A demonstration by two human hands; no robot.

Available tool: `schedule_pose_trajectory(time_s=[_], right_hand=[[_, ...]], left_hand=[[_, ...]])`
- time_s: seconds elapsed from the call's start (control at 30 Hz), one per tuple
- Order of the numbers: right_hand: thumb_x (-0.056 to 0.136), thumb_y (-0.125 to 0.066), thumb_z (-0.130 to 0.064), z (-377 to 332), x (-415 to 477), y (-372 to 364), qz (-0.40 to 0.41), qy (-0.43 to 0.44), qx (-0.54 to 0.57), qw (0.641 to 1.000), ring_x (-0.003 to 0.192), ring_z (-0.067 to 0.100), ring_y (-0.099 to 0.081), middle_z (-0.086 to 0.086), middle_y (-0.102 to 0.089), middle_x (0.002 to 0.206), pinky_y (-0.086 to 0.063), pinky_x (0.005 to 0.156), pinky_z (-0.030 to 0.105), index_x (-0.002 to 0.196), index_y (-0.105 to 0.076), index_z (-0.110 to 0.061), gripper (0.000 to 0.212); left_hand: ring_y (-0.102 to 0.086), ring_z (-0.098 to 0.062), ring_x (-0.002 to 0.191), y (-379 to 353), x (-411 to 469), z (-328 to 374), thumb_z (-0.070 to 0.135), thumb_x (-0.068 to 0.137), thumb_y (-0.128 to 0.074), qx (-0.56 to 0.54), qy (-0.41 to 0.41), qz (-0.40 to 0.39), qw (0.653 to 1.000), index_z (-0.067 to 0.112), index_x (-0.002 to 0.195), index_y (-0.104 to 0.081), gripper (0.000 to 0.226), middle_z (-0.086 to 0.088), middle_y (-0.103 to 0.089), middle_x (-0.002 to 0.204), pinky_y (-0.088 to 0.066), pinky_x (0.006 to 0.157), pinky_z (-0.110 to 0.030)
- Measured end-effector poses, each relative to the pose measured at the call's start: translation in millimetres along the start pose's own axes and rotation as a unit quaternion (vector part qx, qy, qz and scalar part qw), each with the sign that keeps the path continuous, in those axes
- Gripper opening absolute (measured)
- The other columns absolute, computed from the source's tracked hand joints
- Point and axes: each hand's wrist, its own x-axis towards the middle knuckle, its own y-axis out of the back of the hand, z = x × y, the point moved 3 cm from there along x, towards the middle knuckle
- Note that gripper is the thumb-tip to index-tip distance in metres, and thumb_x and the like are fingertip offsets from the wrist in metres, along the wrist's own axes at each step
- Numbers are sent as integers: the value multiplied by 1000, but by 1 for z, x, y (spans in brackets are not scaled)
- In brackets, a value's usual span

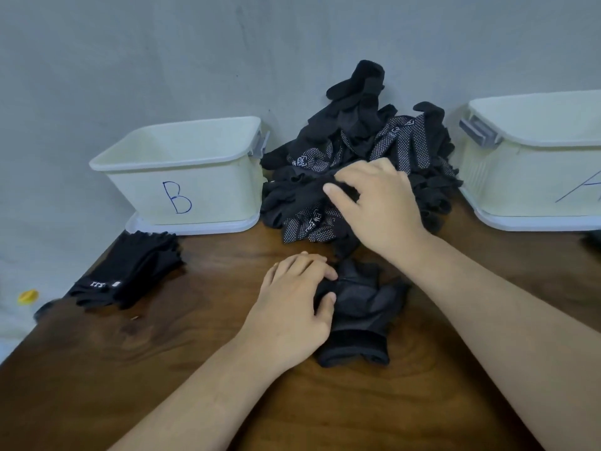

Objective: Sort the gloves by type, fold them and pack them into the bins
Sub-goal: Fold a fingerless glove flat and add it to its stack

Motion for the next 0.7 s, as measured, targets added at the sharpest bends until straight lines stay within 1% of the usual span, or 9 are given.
schedule_pose_trajectory(time_s=[0.1,0.2,0.3,0.43,0.53,0.6,0.63,0.67,0.7], right_hand=[[106,-54,-51,5,9,10,-17,-38,97,994,102,21,-55,-10,-68,99,-45,89,41,102,-72,-22,34],[107,-58,-46,8,9,17,-15,-74,199,977,70,7,-55,-8,-59,73,-40,68,24,88,-64,-21,32],[106,-61,-46,6,9,29,17,-87,235,968,61,5,-50,1,-58,69,-36,59,20,87,-63,-17,35],[105,-63,-46,-3,10,46,69,-86,258,960,71,18,-55,8,-64,80,-42,64,25,89,-64,-13,36],[104,-64,-48,4,12,47,90,-122,296,943,79,20,-64,8,-70,89,-53,73,37,93,-66,-15,36],[104,-63,-51,17,15,46,119,-188,386,895,91,23,-74,10,-74,99,-64,75,48,95,-65,-17,36],[105,-62,-49,24,16,47,131,-221,435,863,98,22,-77,6,-76,106,-66,71,50,98,-65,-20,30],[107,-60,-44,30,17,48,139,-244,460,842,104,20,-77,1,-76,113,-67,68,47,104,-65,-23,22],[108,-59,-39,35,17,50,134,-256,454,843,109,16,-75,-4,-74,119,-67,67,42,114,-64,-24,16]], left_hand=[[-24,-4,152,0,1,1,37,101,-59,-3,-1,5,1000,39,128,-57,27,22,-46,149,-19,128,-37],[-26,-4,151,-1,1,0,38,99,-60,-7,0,8,1000,39,126,-58,28,22,-47,147,-21,127,-36],[-28,-4,150,-1,1,1,37,98,-61,-11,1,7,1000,38,126,-58,28,22,-48,145,-24,126,-37],[-29,-2,148,-1,1,2,35,99,-62,-14,4,8,1000,37,126,-59,27,22,-48,145,-25,125,-35],[-33,1,141,0,3,1,36,99,-62,-28,6,10,1000,38,124,-60,25,24,-48,142,-35,119,-36],[-36,1,138,1,4,0,35,99,-62,-39,8,15,999,38,123,-61,24,25,-49,140,-39,115,-36],[-36,1,138,2,4,0,34,99,-62,-41,9,19,999,37,123,-61,23,24,-50,140,-38,116,-36],[-36,1,138,3,5,-1,33,100,-63,-43,10,22,999,37,122,-62,23,24,-50,139,-37,117,-35],[-36,2,138,4,5,-2,33,100,-63,-44,11,26,999,36,122,-62,23,24,-51,139,-37,117,-34]])
